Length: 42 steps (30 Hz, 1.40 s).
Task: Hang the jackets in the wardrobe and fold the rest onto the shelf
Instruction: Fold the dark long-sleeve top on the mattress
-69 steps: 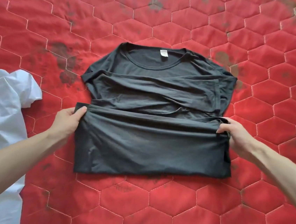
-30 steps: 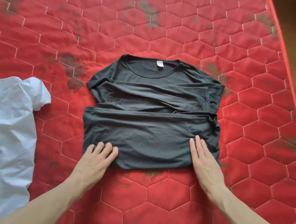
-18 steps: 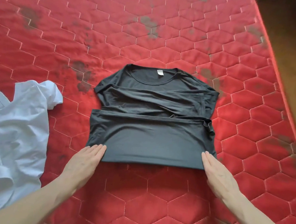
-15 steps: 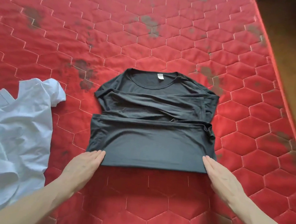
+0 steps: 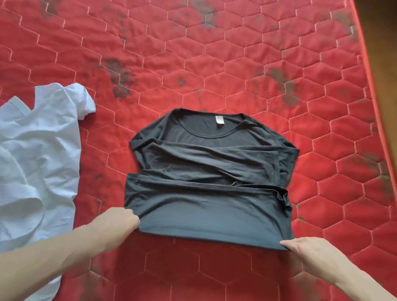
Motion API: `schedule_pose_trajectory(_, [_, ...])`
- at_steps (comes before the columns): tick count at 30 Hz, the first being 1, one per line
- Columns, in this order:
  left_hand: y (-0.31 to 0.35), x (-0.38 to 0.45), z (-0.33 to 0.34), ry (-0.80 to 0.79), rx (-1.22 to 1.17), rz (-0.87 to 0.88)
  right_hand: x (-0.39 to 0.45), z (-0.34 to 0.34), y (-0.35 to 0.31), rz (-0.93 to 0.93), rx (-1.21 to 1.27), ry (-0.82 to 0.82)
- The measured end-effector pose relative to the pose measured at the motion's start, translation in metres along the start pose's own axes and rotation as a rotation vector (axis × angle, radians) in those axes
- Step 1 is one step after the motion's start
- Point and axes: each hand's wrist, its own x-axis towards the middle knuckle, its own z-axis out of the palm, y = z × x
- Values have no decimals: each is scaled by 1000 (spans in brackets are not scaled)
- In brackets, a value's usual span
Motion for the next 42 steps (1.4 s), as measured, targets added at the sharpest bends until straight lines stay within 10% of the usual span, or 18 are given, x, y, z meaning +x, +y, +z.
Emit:
schedule_pose_trajectory(11, [-83,12,-56,172,-852,-140,12,-80,26,316,1030,600])
schedule_pose_trajectory(19, [-131,54,-75,554,-1590,-369,98,-120,46,526,1216,927])
schedule_pose_trajectory(28, [-145,122,-91,924,-1491,-515,177,-166,84,647,898,947])
schedule_pose_trajectory(38, [-175,187,-104,850,-1378,-632,229,-167,106,775,675,777])
schedule_pose_trajectory(42, [-128,185,-115,1010,-929,-678,236,-168,91,740,528,991])
